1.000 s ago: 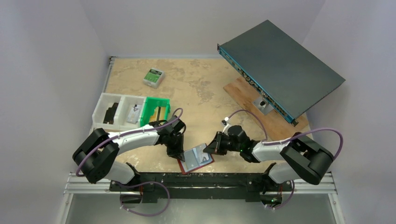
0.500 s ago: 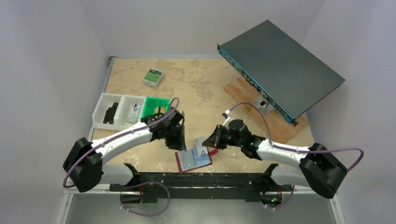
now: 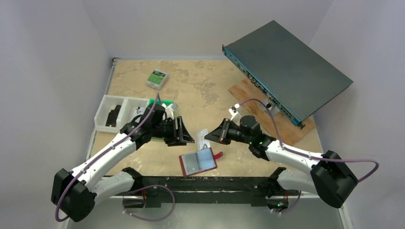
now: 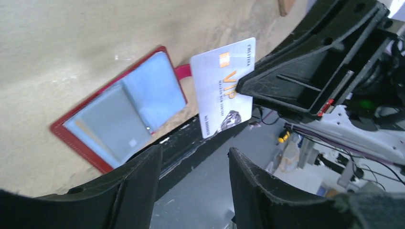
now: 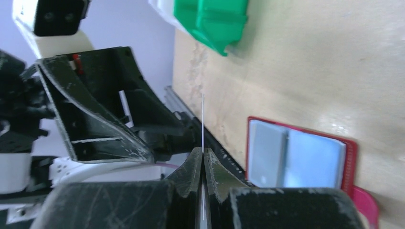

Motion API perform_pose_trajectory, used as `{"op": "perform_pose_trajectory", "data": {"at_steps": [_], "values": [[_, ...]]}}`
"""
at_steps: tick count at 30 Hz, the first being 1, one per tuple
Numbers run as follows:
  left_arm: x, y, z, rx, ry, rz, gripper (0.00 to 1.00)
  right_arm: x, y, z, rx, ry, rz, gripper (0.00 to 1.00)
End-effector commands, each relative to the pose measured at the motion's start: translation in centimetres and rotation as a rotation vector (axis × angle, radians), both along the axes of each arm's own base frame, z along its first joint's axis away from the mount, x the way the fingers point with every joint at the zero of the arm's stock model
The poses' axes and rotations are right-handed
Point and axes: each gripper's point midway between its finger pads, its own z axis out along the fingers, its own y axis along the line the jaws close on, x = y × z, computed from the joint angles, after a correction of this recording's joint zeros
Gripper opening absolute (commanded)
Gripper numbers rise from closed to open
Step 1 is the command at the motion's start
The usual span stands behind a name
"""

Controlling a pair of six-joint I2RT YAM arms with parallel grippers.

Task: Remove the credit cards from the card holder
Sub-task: Remove the credit card from the card holder, then place the credit card in the storage box.

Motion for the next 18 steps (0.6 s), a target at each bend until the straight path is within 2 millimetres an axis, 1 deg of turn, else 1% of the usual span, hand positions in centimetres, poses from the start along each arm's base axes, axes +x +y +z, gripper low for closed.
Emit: {"op": "perform_pose_trajectory", "data": {"at_steps": [1, 3, 7, 14, 18], "values": [[0.0, -2.3, 3.0, -0.202, -0.025, -0.072, 0.53, 0.2, 2.2, 5.2, 0.189, -0.043, 0.071, 0.00], [0.2, -2.6, 3.2, -0.230, -0.023, -0.072, 0.52, 0.4, 2.7, 5.9, 0.221, -0.043, 0.081, 0.00], [0.6, -3.0, 3.5, -0.261, -0.016, -0.072, 0.49, 0.2, 3.2, 6.2, 0.262, -0.023, 0.104, 0.00], [1.0, -3.1, 3.3, -0.268, -0.004, -0.064, 0.42, -0.1, 3.3, 6.7, 0.304, -0.016, 0.113, 0.00], [1.1, -3.0, 3.0, -0.267, 0.003, -0.058, 0.41, -0.2, 3.2, 6.9, 0.314, -0.014, 0.109, 0.00]]}}
